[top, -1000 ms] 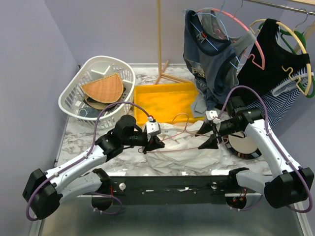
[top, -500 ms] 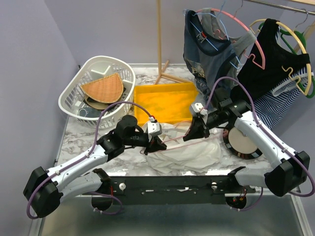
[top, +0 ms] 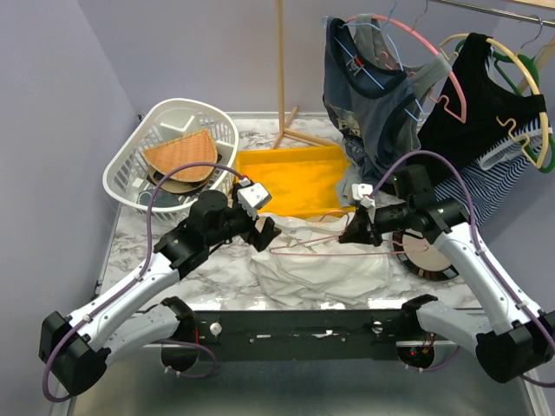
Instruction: Place the tank top on the hanger
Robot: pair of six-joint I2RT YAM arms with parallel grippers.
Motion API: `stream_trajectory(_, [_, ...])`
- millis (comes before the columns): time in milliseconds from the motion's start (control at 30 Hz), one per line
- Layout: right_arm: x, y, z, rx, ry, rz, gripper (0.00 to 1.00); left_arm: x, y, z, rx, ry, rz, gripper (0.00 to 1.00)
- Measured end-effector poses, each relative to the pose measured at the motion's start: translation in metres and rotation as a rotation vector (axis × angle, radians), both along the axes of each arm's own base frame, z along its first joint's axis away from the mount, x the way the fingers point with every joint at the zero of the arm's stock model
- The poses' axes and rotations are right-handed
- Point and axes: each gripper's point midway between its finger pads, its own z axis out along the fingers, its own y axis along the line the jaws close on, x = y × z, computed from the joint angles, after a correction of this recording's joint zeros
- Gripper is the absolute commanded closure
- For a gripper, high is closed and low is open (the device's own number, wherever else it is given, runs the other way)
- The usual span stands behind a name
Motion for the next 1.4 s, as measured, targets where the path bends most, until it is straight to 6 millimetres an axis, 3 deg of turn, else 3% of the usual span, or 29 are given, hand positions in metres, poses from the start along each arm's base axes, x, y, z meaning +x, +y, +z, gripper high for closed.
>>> stream_trajectory(133, [0.013, -0.017, 0.013, 0.017, -0.054, -0.101, 0.99, 0.015, 0.018, -0.008, 0.04, 0.008, 0.131, 0.02])
stream_trajectory(300, [0.022, -0.026, 0.016, 0.025, -0.063, -0.162, 0.99, 0.035, 0.035, -0.048, 0.187, 0.097, 0.272, 0.07])
stream_trajectory(467, [0.024, -0.026, 0.012, 0.023, -0.038, -0.181, 0.99, 0.042, 0.047, -0.077, 0.296, 0.174, 0.352, 0.22])
stream_trajectory(533, [0.026, -0.026, 0.01, 0.022, -0.025, -0.186, 0.99, 0.044, 0.05, -0.08, 0.311, 0.182, 0.372, 0.35])
stream_trajectory(767, [0.032, -0.024, 0.005, 0.019, -0.001, -0.199, 0.99, 0.051, 0.049, -0.088, 0.342, 0.224, 0.411, 0.64])
stream_trajectory(800, [0.033, -0.024, 0.005, 0.019, 0.002, -0.2, 0.99, 0.052, 0.049, -0.09, 0.349, 0.232, 0.41, 0.71])
stream_trajectory(833, [0.034, -0.024, 0.005, 0.021, 0.004, -0.205, 0.99, 0.053, 0.048, -0.093, 0.36, 0.243, 0.411, 0.86])
stream_trajectory(900, [0.036, -0.024, 0.005, 0.022, 0.002, -0.208, 0.99, 0.053, 0.047, -0.097, 0.375, 0.258, 0.41, 1.0])
stream_trajectory(1167, [0.048, -0.02, -0.005, 0.012, 0.058, -0.22, 0.99, 0.043, 0.036, -0.098, 0.348, 0.303, 0.338, 1.0])
stream_trajectory(1400, [0.067, -0.008, -0.004, -0.008, 0.083, -0.203, 0.99, 0.027, 0.013, -0.064, 0.207, 0.283, 0.203, 1.0])
